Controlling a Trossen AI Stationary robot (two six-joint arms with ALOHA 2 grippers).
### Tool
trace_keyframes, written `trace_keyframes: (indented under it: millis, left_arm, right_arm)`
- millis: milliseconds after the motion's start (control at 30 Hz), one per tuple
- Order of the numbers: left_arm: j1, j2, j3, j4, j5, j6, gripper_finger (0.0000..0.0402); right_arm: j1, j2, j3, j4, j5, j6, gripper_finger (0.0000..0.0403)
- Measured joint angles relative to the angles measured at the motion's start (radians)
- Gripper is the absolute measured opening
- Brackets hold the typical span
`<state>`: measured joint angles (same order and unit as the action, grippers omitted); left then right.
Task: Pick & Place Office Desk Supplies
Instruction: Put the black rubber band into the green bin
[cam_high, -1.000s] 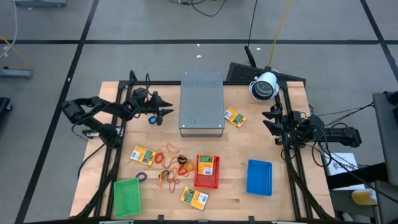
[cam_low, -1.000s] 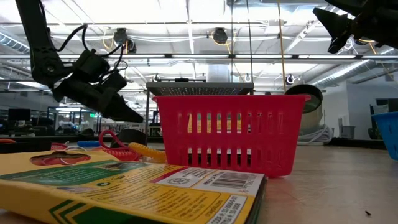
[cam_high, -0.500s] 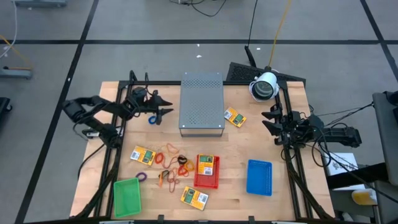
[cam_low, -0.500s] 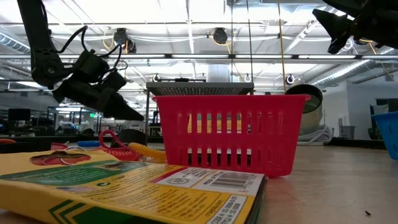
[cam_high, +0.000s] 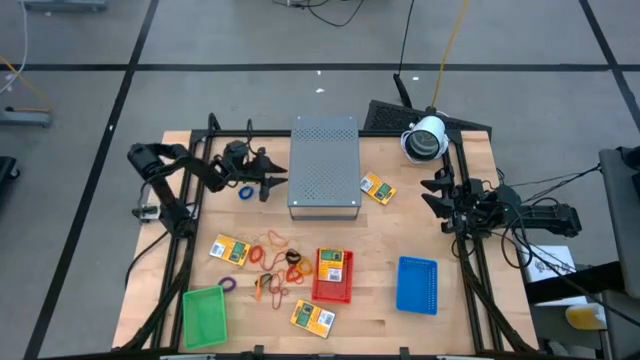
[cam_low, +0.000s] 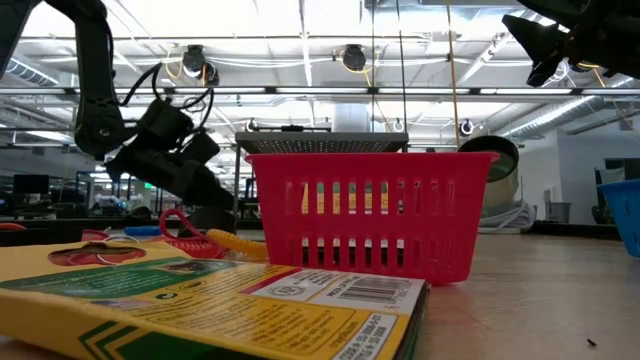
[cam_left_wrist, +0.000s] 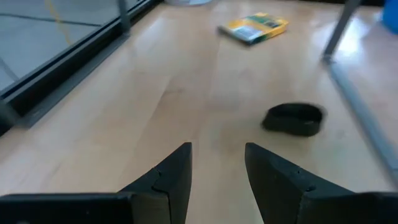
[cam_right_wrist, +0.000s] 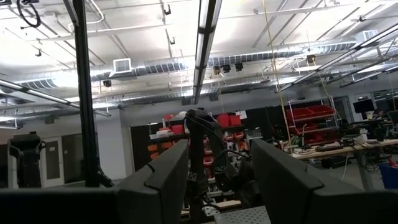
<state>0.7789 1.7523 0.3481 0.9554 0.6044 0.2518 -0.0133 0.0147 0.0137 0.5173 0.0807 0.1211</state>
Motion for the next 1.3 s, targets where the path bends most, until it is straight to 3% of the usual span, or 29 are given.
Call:
trace_keyframes:
  millis: [467,767,1033,1200,1300]
  left_arm:
    - [0.004,0.008,0.0,-0.001,-0.001,0.001,0.0156]
    - [0.004,0.008,0.0,-0.002,0.017,0.013,0.0156]
    - [0.012,-0.026,-0.007,-0.004,0.065,0.03,0.0156]
    - [-0.01,-0.093,-0.011,0.002,0.212,0.046,0.0156]
    - [-0.037,-0.1,-0.011,-0.01,0.186,0.052,0.0156]
  right_arm:
    - [0.0,0.0,0.0,-0.168,-0.004,-0.032,0.0169]
    - [0.0,0.0,0.0,-0.175,-0.006,-0.037,0.0169]
    - [0.0,0.0,0.0,-0.175,-0.007,-0.037,0.0169]
    - [0.0,0.0,0.0,-0.179,-0.007,-0.037,0.0169]
    - [0.0,0.0,0.0,-0.179,-0.007,-0.036,0.0169]
